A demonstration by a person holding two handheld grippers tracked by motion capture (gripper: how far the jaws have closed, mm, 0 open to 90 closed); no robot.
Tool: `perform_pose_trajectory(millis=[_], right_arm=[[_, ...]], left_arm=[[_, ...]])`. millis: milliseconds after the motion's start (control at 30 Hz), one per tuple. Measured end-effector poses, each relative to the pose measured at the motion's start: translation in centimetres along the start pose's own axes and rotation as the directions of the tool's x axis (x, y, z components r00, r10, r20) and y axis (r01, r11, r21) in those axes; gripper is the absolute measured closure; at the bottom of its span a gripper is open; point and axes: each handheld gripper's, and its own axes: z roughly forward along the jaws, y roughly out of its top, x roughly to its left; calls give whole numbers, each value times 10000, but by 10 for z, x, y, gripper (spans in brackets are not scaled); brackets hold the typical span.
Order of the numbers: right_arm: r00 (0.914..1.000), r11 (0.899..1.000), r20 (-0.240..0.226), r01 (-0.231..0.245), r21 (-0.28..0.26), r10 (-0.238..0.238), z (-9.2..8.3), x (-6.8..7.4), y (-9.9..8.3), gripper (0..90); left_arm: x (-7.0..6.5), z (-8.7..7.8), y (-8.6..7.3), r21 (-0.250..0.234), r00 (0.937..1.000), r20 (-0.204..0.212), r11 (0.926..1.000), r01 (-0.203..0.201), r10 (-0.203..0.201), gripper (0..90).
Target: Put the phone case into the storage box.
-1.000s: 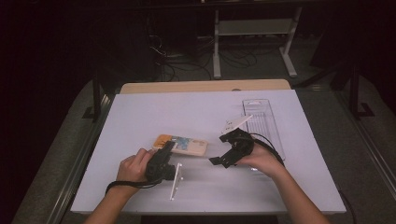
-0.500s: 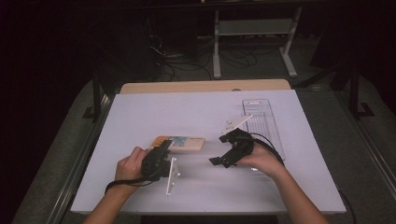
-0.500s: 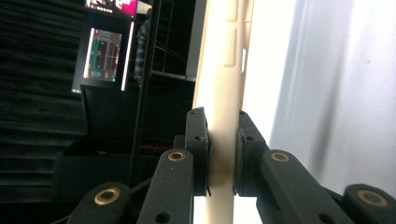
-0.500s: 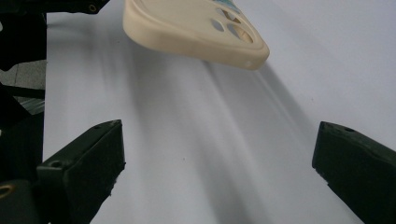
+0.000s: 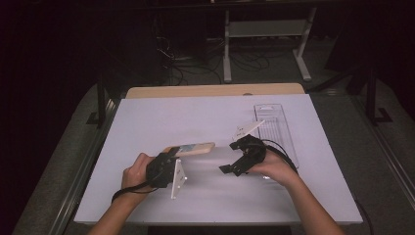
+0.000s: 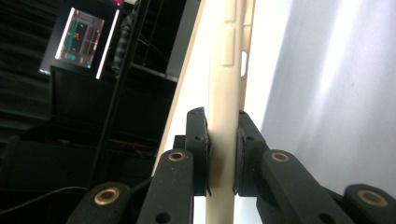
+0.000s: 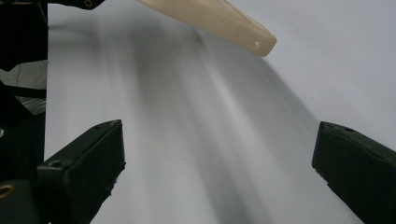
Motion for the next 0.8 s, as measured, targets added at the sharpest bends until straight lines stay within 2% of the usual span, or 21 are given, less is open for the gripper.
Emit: perform_pose_trajectory(millis=[133, 200, 300, 400, 433, 467, 500, 667, 700, 800], right_arm=[[10000, 10000, 14, -14, -47, 14, 1, 0, 0, 21], [9997, 9998, 125, 200, 40, -200, 1, -2, 0, 21], [10000, 10000, 29, -60, 43, 60, 0, 0, 0, 22], [10000, 10000, 22, -4, 21, 4, 1, 0, 0, 22], [10000, 10000, -1, -24, 12, 24, 1, 0, 0, 23], [10000, 10000, 6, -13, 7, 13, 1, 0, 0, 23], [10000, 10000, 30, 14, 12, -14, 0, -1, 0, 23], [10000, 10000, -1, -35, 5, 35, 0, 0, 0, 23], [10000, 10000, -11, -28, 12, 28, 0, -1, 0, 23], [10000, 10000, -15, -33, 17, 33, 0, -1, 0, 23]], left_arm=[[3, 0, 0, -29, 9984, 222, 9987, 514, -513, 789], [4, 0, -1, -6, 9971, 320, 9976, 695, -694, 789], [7, 0, -1, 66, 9934, 547, 9949, 1008, -1010, 789], [11, 0, -2, 208, 9900, 737, 9926, 1194, -1207, 789], [11, 1, -3, 147, 9866, 794, 9898, 1420, -1428, 789], [13, 0, -3, 249, 9857, 867, 9894, 1428, -1444, 789], [13, 1, -3, 178, 9817, 911, 9859, 1661, -1670, 789], [16, 2, -5, 187, 9702, 1043, 9758, 2177, -2185, 789], [16, 2, -5, 186, 9654, 1092, 9715, 2363, -2369, 790], [18, 2, -6, 211, 9590, 1182, 9662, 2570, -2577, 790]])
